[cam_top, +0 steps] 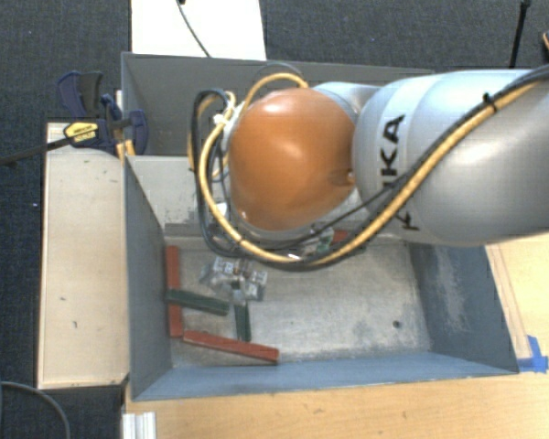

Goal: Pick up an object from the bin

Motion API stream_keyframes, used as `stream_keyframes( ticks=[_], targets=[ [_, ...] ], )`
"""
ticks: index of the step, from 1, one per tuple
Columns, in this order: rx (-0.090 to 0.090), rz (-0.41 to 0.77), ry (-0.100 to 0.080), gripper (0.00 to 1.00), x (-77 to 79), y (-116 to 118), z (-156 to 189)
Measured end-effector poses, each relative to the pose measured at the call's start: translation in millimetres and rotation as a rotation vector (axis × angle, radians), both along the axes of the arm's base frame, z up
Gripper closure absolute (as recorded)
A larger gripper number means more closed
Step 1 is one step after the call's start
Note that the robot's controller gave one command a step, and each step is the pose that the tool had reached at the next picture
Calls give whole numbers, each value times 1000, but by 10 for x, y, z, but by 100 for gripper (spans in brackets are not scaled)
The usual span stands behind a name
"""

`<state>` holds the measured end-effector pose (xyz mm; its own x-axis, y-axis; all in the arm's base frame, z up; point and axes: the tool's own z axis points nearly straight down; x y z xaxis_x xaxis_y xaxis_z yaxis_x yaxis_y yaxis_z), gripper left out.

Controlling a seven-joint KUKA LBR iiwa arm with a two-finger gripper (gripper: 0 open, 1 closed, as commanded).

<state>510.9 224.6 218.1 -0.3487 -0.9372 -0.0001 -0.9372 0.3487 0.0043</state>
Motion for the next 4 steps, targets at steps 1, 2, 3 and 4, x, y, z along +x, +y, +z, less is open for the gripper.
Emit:
stream_keyframes(
  ticks=[1, 2, 3, 4],
  targets=[
    [1, -6, -4, 0, 19, -10, 18],
    [-2, -32, 0, 0, 34, -192, -1506],
    [-4, -5, -5, 0, -143, -1664, -858],
    [5, -146, -11, 0, 72, -752, -241]
  ],
)
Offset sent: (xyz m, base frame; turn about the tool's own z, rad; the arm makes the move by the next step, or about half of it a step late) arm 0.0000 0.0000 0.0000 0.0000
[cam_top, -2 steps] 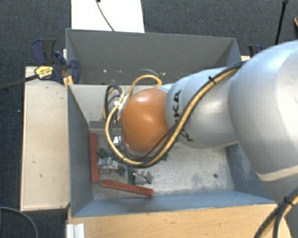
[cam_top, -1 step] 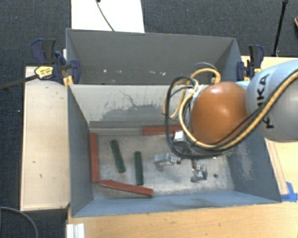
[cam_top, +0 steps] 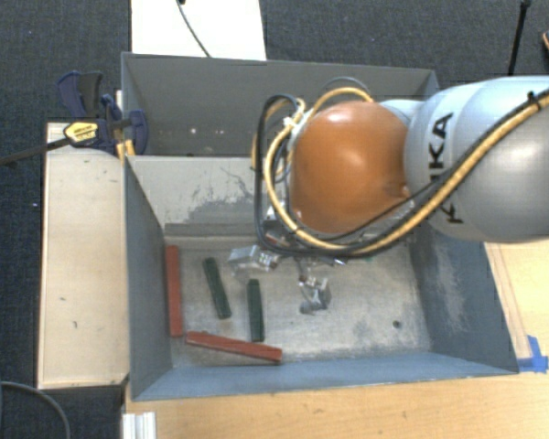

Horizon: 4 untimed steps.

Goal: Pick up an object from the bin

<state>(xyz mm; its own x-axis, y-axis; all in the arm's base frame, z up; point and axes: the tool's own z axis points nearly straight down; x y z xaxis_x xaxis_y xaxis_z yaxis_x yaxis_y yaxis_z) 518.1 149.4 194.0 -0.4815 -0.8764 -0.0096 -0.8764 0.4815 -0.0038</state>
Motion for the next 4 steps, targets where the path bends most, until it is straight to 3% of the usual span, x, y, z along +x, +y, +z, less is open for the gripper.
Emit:
stream_keyframes(
  ticks=[1, 2, 3, 4],
  targets=[
    [-4, 214, 6, 0, 576, 308, -1242],
    [-3, 209, 4, 100, 583, 311, -1206],
    [-4, 207, 5, 0, 581, 309, -1209],
    [-4, 421, 3, 0, 607, 527, -1232]
  ],
)
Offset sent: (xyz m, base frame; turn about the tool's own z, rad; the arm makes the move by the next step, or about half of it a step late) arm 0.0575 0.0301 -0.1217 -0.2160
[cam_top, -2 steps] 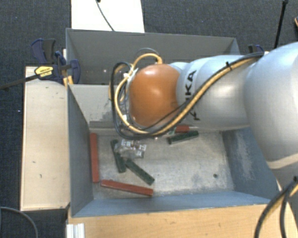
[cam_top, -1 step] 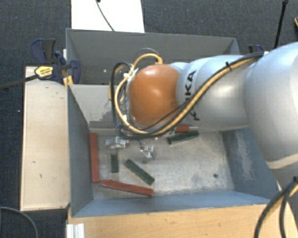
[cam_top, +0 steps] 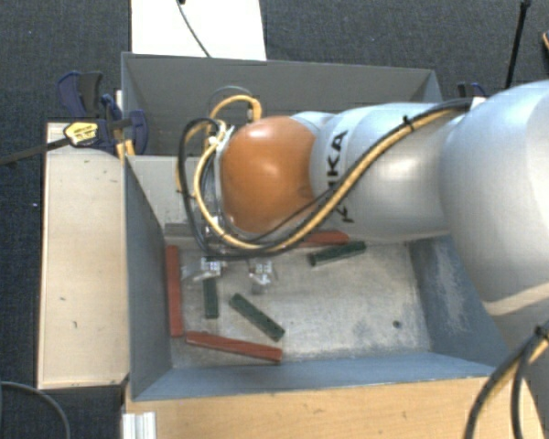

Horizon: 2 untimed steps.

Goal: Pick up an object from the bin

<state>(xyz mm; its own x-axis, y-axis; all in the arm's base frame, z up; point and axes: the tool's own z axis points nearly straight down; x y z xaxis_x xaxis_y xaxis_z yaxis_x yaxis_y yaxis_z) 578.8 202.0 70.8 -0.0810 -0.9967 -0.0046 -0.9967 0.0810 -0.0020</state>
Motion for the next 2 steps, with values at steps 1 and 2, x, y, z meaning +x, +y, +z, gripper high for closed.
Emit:
stream_keyframes(
  ticks=[1, 2],
  targets=[
    [0, -4, 1, 100, -1, 0, -1],
    [-1, 10, -8, 100, -47, -339, 1418]
  ],
)
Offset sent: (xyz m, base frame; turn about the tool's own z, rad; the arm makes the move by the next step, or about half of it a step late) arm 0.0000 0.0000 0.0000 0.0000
